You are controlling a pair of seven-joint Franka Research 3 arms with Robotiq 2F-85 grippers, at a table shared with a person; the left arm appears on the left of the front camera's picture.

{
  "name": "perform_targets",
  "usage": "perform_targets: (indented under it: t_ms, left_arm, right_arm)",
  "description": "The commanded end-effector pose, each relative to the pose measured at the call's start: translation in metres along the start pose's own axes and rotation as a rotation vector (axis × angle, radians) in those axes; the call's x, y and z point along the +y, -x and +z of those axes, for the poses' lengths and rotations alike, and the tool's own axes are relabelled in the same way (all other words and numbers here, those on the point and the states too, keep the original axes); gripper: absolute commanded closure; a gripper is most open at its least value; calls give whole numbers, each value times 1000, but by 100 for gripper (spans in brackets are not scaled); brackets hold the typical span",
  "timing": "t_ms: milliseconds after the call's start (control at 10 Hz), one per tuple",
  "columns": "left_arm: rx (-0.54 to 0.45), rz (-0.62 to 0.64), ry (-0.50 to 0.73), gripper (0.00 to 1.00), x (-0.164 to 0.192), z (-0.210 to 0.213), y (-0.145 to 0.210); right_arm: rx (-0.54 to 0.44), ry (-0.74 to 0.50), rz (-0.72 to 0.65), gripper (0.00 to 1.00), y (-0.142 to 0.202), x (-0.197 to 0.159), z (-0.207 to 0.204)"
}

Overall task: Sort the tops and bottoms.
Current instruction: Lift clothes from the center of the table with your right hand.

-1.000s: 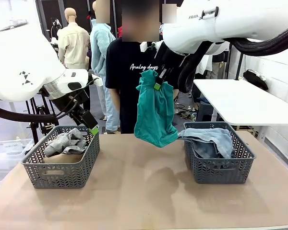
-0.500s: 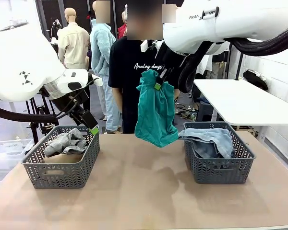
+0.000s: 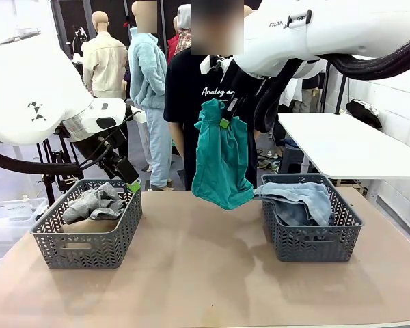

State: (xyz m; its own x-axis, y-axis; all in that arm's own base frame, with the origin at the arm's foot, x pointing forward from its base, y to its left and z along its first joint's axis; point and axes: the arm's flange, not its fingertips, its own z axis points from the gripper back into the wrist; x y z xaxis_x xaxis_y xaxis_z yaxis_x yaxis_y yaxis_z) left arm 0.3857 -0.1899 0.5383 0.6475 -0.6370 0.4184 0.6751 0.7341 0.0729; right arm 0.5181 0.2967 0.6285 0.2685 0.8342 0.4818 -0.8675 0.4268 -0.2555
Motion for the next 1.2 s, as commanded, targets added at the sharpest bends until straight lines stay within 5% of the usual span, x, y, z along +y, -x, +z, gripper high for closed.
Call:
perform_targets:
  t_ms: [0, 1100]
  left_arm:
    - [1, -1, 7, 0, 2, 0, 1]
    - [1, -1, 7, 0, 2, 0, 1]
  right_arm:
    - [1, -4, -2, 100, -2, -2, 1]
    - [1, -4, -2, 100, -2, -2, 1]
